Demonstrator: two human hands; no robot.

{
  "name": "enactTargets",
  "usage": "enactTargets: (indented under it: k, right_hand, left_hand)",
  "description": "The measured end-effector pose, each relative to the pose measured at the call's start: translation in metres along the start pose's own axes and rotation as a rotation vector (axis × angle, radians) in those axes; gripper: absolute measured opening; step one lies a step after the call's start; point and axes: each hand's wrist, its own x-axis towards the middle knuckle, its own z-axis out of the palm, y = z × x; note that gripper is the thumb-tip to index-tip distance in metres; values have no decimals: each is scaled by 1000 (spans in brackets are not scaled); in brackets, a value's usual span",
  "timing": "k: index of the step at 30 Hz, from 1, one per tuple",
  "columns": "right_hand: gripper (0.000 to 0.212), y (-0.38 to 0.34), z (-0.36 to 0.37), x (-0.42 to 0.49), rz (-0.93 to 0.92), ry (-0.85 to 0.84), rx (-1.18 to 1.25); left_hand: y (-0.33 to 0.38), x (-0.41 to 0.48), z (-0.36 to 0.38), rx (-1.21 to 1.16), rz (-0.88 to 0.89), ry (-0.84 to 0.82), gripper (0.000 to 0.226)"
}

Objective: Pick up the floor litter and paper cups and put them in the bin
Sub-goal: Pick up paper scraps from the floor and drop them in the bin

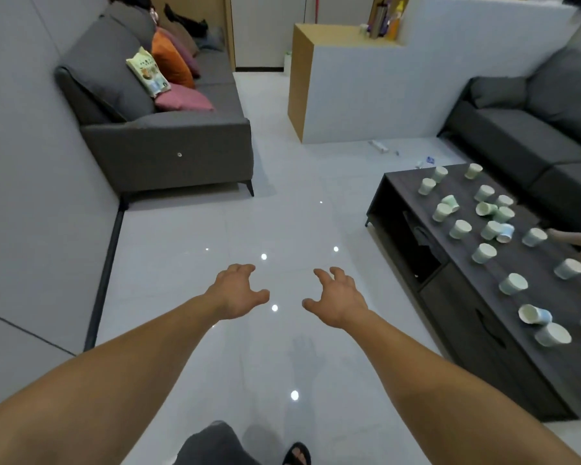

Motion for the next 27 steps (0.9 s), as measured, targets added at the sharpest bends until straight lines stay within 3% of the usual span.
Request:
enactTargets:
  k: [12,19,27]
  right_hand:
    - [78,-7,-84,237,113,34,1]
    - [77,-3,-137,350,209,76,66]
    - [77,55,-204,499,252,95,106]
  left_hand:
    - [40,267,-92,23,79,-79,80]
    - [96,401,-152,105,175,-121,79]
    - [188,557,-173,159,246,-150,80]
